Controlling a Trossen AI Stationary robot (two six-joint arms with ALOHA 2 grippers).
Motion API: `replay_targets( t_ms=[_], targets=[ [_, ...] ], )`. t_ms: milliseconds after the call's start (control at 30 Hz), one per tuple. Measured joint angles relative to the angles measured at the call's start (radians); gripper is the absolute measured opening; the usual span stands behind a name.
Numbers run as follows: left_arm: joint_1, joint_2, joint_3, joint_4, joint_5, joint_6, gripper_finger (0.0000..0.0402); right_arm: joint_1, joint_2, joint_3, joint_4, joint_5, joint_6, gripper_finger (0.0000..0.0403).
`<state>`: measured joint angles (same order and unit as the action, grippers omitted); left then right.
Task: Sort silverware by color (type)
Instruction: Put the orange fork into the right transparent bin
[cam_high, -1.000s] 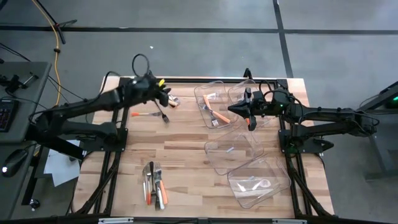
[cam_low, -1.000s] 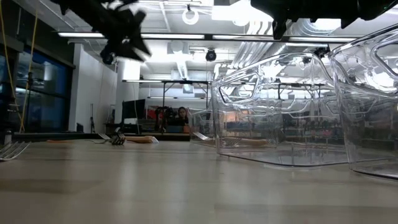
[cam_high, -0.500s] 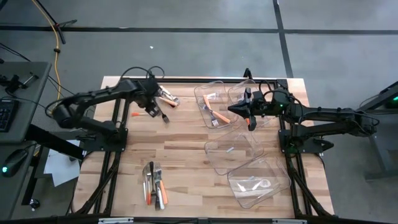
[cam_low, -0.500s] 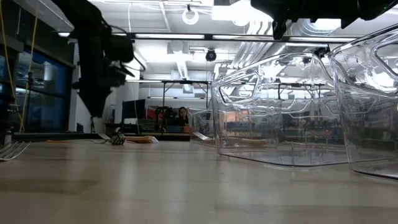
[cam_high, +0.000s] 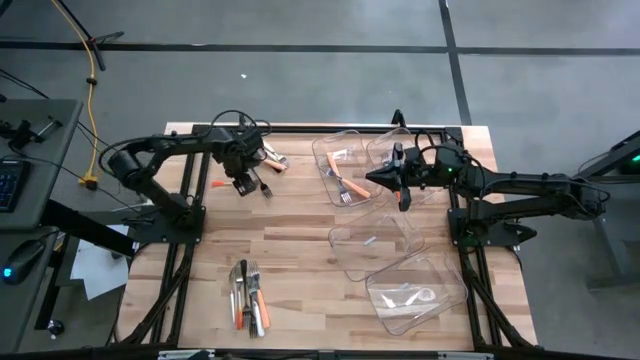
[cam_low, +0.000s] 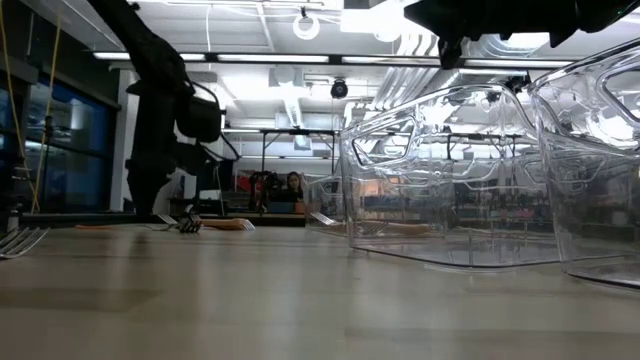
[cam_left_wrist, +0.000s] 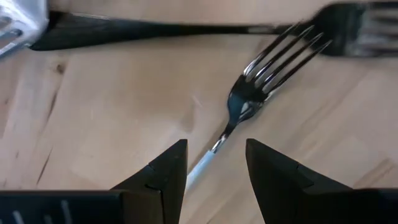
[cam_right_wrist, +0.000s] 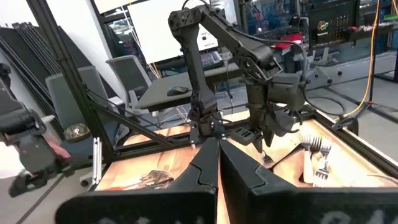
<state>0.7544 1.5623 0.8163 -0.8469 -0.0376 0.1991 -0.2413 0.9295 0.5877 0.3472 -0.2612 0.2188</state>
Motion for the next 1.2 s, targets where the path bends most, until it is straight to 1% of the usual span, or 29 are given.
replay_targets(
  t_ms=[200,433,533,600,767,800,1033,1200],
  targets=[
    [0.012,0.064,0.003,0.031,-0.016,0.051,0.0152,0.0,0.0,0.0,-0.011,0.0,0.009,0.0],
    [0.012,0.092,0.004,0.031,-0.011,0.089,0.0148,0.0,0.0,0.0,-0.013,0.0,0.009,0.0],
    [0.009,0.092,0.004,0.03,-0.029,0.084,0.0127,0.0,0.0,0.0,-0.014,0.0,0.008,0.0],
    [0.008,0.092,0.004,0.029,-0.031,0.08,0.0104,0.0,0.0,0.0,-0.014,0.0,0.008,0.0],
    [0.007,0.094,0.003,0.026,-0.04,0.082,0.0021,0.0,0.0,0.0,-0.014,0.0,0.008,0.0],
    [0.005,0.094,0.003,0.023,-0.043,0.078,0.0011,0.0,0.0,0.0,-0.014,0.0,0.008,0.0],
    [0.003,0.084,0.002,0.017,-0.036,0.067,0.0004,0.0,0.0,0.0,-0.014,0.0,0.008,0.0],
    [0.004,0.051,0.005,0.006,-0.03,0.064,0.0003,0.0,0.0,0.0,-0.014,-0.001,0.009,0.0]
  ],
)
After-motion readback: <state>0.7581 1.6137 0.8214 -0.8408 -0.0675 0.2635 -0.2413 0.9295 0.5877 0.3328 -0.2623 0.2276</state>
